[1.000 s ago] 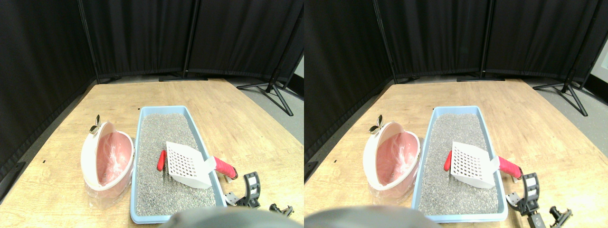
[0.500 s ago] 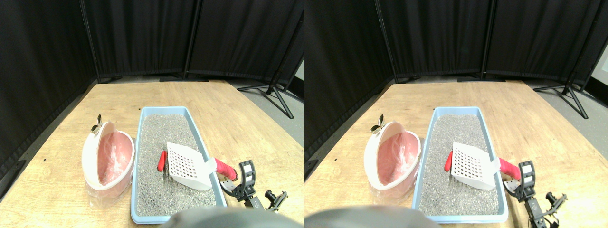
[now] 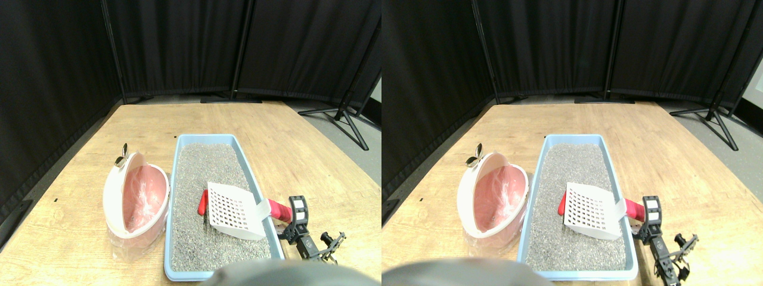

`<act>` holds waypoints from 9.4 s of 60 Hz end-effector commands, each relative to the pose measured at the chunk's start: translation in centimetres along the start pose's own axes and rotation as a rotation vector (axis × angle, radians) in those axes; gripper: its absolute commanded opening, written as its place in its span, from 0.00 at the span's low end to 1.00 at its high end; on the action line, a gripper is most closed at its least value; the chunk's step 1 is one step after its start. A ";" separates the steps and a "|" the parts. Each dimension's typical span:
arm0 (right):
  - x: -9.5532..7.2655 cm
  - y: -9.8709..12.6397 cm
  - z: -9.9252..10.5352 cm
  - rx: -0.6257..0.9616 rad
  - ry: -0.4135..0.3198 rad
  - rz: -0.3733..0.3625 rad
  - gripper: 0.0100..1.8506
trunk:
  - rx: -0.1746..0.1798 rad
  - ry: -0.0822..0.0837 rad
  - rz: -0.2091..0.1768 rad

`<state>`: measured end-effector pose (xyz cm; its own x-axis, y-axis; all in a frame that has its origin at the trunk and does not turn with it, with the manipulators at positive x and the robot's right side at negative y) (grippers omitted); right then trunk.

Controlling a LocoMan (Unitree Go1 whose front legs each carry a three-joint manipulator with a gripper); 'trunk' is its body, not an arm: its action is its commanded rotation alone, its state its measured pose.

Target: Scoop (unimanual)

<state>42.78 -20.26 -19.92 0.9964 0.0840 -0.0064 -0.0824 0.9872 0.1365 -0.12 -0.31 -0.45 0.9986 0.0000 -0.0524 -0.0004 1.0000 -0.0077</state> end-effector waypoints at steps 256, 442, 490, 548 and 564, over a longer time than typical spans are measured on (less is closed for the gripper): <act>10.1 4.9 11.4 -0.828 -0.269 0.368 0.02 | -0.120 0.033 0.137; 8.2 4.4 8.3 0.355 -0.080 0.057 0.02 | -0.138 0.027 0.118; 9.2 5.2 7.6 0.676 -0.017 0.044 0.02 | -0.159 0.027 0.141; 10.8 6.3 7.6 0.474 -0.043 0.104 0.02 | -0.176 0.047 0.169; 10.7 6.9 9.0 0.201 -0.070 0.222 0.02 | -0.180 0.045 0.184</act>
<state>52.97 -13.73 -10.90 0.9648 0.2550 0.0647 -0.2617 0.9047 0.3362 -0.30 -0.13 -0.32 0.9826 0.1580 -0.0978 -0.1726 0.9711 -0.1650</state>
